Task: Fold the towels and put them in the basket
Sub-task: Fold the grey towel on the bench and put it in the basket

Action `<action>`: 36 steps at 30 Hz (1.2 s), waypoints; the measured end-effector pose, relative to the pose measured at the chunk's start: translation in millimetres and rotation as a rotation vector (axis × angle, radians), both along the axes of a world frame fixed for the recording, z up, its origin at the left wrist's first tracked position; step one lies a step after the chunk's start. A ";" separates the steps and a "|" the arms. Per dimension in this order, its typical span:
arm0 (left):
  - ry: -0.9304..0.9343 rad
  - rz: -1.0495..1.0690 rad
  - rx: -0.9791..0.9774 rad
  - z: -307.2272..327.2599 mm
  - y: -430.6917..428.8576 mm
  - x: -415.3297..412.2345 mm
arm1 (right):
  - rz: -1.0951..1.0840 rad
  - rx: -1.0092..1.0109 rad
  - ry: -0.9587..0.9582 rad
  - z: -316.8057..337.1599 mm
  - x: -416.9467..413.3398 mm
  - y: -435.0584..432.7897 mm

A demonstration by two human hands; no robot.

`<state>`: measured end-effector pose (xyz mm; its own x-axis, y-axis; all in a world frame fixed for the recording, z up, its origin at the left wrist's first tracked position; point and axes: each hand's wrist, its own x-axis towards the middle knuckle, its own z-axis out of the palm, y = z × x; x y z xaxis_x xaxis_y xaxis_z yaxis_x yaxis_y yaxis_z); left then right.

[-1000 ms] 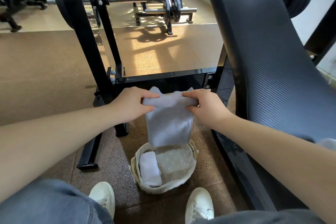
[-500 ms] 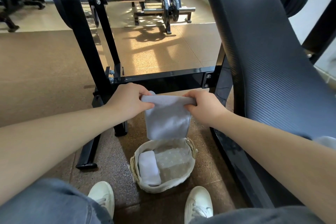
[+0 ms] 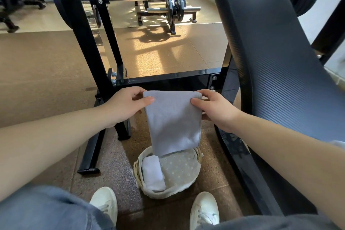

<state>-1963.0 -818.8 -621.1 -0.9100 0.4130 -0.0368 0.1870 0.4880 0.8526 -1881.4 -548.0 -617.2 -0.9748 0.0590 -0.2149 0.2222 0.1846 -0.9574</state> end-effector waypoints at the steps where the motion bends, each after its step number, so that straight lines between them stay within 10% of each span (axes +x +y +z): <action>1: -0.010 0.004 0.010 -0.3 -0.2 0.1 | -0.011 -0.004 -0.003 -0.6 0.3 -0.8; 14: -0.132 0.126 0.222 1.6 16.0 5.7 | -0.051 0.238 0.237 -3.8 -0.6 -5.4; 36: 0.074 -0.112 -0.103 4.6 2.1 6.4 | 0.063 0.419 0.238 -8.2 2.2 -8.0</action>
